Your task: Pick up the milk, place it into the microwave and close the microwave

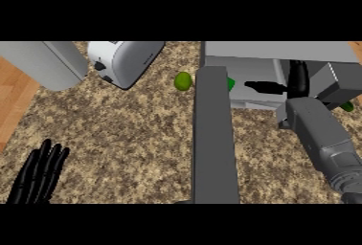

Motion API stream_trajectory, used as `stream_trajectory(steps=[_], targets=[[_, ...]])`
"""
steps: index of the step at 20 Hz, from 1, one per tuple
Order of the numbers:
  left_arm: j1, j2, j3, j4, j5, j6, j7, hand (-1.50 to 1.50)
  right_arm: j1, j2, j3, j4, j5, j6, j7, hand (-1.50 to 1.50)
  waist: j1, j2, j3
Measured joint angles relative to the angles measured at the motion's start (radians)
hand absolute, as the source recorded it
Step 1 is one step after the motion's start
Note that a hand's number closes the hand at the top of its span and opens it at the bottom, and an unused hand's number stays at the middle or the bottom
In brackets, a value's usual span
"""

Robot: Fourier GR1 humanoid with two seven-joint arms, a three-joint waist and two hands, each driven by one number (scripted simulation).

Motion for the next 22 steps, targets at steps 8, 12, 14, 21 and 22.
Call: stream_trajectory(steps=[8,12,14,21,22], targets=[[-0.013,-0.013,-0.012,0.031,-0.007,0.009,-0.013,-1.5,0.063,0.034,0.004,-0.039,-0.023,0.172,-0.032,-1.5,-0.022,-0.015,-0.006],[0.004,-0.015,-0.017,0.012,-0.007,0.013,-0.012,-1.5,0.141,0.072,0.002,-0.047,-0.034,0.178,-0.064,-1.5,-0.029,-0.019,-0.006],[0.0,-0.017,-0.016,0.017,-0.005,0.016,-0.009,-1.5,0.174,0.085,0.007,-0.055,-0.037,0.198,-0.071,-1.5,-0.033,-0.021,-0.005],[0.024,-0.012,-0.038,0.015,-0.015,0.016,-0.007,-1.5,0.307,0.123,0.014,-0.095,-0.061,0.277,-0.105,-1.5,-0.046,-0.02,0.0],[0.02,-0.007,-0.035,0.018,-0.007,0.009,-0.002,-1.5,0.329,0.132,0.012,-0.1,-0.069,0.287,-0.111,-1.5,-0.049,-0.018,0.001]])
